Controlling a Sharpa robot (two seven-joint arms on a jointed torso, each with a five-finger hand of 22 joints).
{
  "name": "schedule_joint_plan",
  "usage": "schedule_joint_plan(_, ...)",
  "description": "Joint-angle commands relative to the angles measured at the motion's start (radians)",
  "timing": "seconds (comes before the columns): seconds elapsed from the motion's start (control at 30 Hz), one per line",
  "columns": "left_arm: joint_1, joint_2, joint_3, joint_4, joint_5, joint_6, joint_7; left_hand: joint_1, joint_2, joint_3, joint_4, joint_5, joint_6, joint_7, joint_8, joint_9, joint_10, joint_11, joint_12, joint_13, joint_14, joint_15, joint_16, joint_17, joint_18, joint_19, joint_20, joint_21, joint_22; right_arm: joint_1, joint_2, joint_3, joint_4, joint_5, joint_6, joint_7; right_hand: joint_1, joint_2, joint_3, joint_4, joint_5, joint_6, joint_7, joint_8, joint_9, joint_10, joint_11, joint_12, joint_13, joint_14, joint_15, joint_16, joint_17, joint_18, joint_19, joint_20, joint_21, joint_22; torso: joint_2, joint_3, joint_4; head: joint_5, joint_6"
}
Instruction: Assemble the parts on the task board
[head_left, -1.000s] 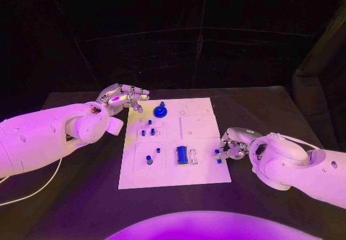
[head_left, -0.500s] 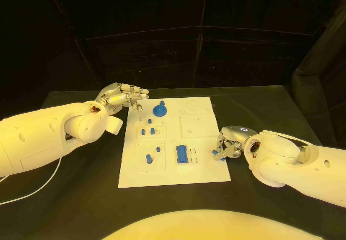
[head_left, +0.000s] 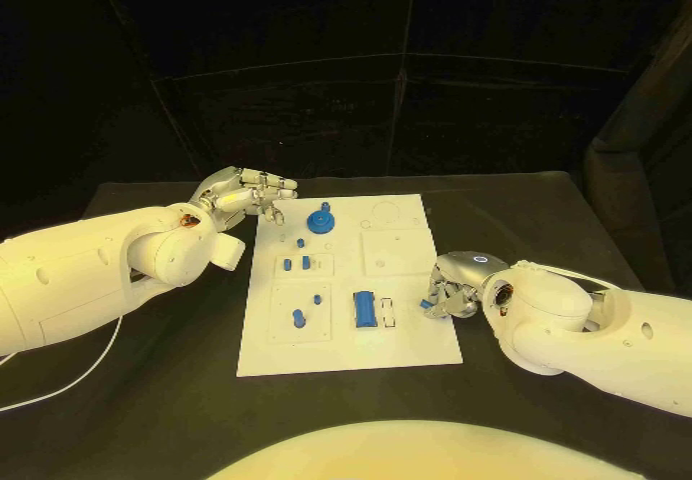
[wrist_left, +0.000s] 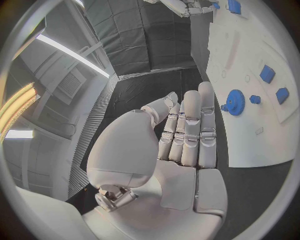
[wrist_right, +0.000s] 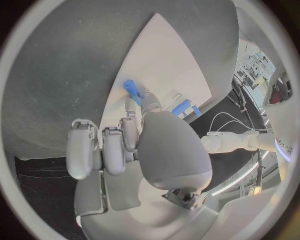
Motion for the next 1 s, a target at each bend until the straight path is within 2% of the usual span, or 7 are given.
schedule_joint_plan(0.03, 0.001, -0.001, 0.001, 0.002, 0.003, 0.012, 0.004, -0.009, 0.004, -0.003, 0.001, 0.005, 0.001, 0.002, 0.003, 0.0, -0.003, 0.001, 0.005, 0.0, -0.009, 0.0, -0.002, -0.001, 0.014, -0.005, 0.0, -0.007, -0.001, -0.011, -0.005, -0.01, -0.002, 0.054, -0.004, -0.028, -0.017, 0.003, 0.03, 0.005, 0.042, 0.011, -0.003, -0.004, -0.039, 0.001, 0.002, 0.002, -0.092, 0.073, -0.001, 0.004, 0.098, -0.016, 0.006, 0.002, -0.003, 0.005, 0.0, 0.0007, -0.0002, 0.001, 0.001)
schedule_joint_plan(0.23, 0.001, -0.001, 0.001, 0.002, 0.003, 0.014, 0.003, -0.009, 0.004, -0.003, 0.001, 0.005, 0.001, 0.002, 0.003, 0.0, -0.003, 0.001, 0.005, 0.0, -0.009, 0.0, -0.002, -0.001, 0.014, -0.005, 0.0, -0.007, -0.001, -0.01, -0.018, -0.01, 0.031, 0.125, -0.105, -0.011, -0.021, -0.004, 0.09, 0.018, 0.072, 0.014, -0.001, -0.024, -0.045, 0.002, 0.003, 0.001, -0.09, 0.074, -0.001, 0.005, 0.101, -0.017, 0.006, 0.001, -0.003, 0.006, -0.002, -0.0009, 0.003, -0.003, 0.001)
schedule_joint_plan(0.37, 0.001, -0.001, 0.001, 0.003, 0.003, 0.015, 0.002, -0.009, 0.004, -0.003, 0.001, 0.004, 0.002, 0.001, 0.004, 0.0, -0.003, 0.0, 0.006, 0.0, -0.01, -0.001, -0.002, -0.002, 0.014, -0.005, 0.0, -0.007, -0.002, -0.01, -0.023, -0.01, 0.048, 0.172, -0.165, 0.001, -0.013, -0.017, 0.128, 0.014, 0.085, 0.02, -0.002, -0.032, -0.047, 0.0, 0.003, -0.004, -0.093, 0.074, -0.002, 0.005, 0.102, -0.017, 0.006, 0.001, -0.002, 0.007, 0.0, 0.0, 0.0045, 0.003, 0.001)
schedule_joint_plan(0.63, 0.001, -0.003, 0.001, 0.003, 0.003, 0.009, 0.006, -0.007, 0.005, -0.002, -0.001, 0.005, 0.002, 0.001, 0.004, 0.0, -0.002, 0.0, 0.006, 0.0, -0.01, -0.001, -0.002, -0.002, 0.014, -0.005, 0.0, -0.008, -0.002, -0.01, -0.012, -0.01, 0.066, 0.228, -0.226, 0.0, -0.023, -0.045, 0.17, 0.012, 0.085, 0.029, -0.001, -0.04, -0.047, 0.0, 0.004, -0.009, -0.095, 0.074, -0.001, 0.006, 0.104, -0.017, 0.006, 0.001, -0.003, 0.008, 0.002, 0.0014, 0.0026, 0.008, -0.001)
schedule_joint_plan(0.77, 0.001, -0.003, 0.001, 0.004, 0.003, 0.008, 0.007, -0.007, 0.005, -0.002, -0.001, 0.005, 0.002, 0.001, 0.004, 0.0, -0.002, 0.0, 0.006, 0.0, -0.01, -0.001, -0.002, -0.002, 0.014, -0.005, 0.0, -0.008, -0.002, -0.01, 0.002, -0.01, 0.069, 0.251, -0.249, 0.002, -0.042, -0.06, 0.184, 0.02, 0.068, 0.036, -0.002, -0.043, -0.046, 0.004, 0.003, -0.005, -0.092, 0.075, -0.001, 0.007, 0.107, -0.017, 0.007, 0.001, -0.001, 0.01, 0.002, 0.0022, 0.003, 0.007, -0.002)
schedule_joint_plan(0.8, 0.001, -0.002, 0.001, 0.004, 0.003, 0.008, 0.008, -0.007, 0.005, -0.002, -0.001, 0.005, 0.002, 0.001, 0.004, 0.0, -0.002, 0.0, 0.006, 0.0, -0.01, -0.001, -0.002, -0.002, 0.014, -0.005, 0.0, -0.008, -0.002, -0.01, 0.007, -0.01, 0.069, 0.259, -0.257, 0.002, -0.057, -0.069, 0.191, 0.027, 0.057, 0.042, -0.003, -0.044, -0.045, 0.007, 0.002, -0.002, -0.089, 0.075, -0.001, 0.009, 0.11, -0.018, 0.008, 0.001, 0.0, 0.012, 0.002, 0.0021, 0.0037, 0.006, -0.003)
schedule_joint_plan(1.0, 0.001, -0.002, 0.001, 0.004, 0.003, 0.008, 0.008, -0.007, 0.005, -0.002, -0.001, 0.005, 0.002, 0.001, 0.004, 0.0, -0.002, 0.0, 0.006, 0.0, -0.01, -0.001, -0.002, -0.002, 0.014, -0.005, 0.0, -0.008, -0.002, -0.01, 0.024, -0.01, 0.066, 0.285, -0.272, 0.004, -0.101, -0.078, 0.213, 0.054, 0.058, 0.058, -0.009, -0.043, -0.04, 0.015, -0.001, 0.009, -0.08, 0.078, -0.004, 0.014, 0.119, -0.019, 0.013, -0.001, 0.005, 0.022, 0.002, 0.0017, 0.0049, 0.005, -0.005)
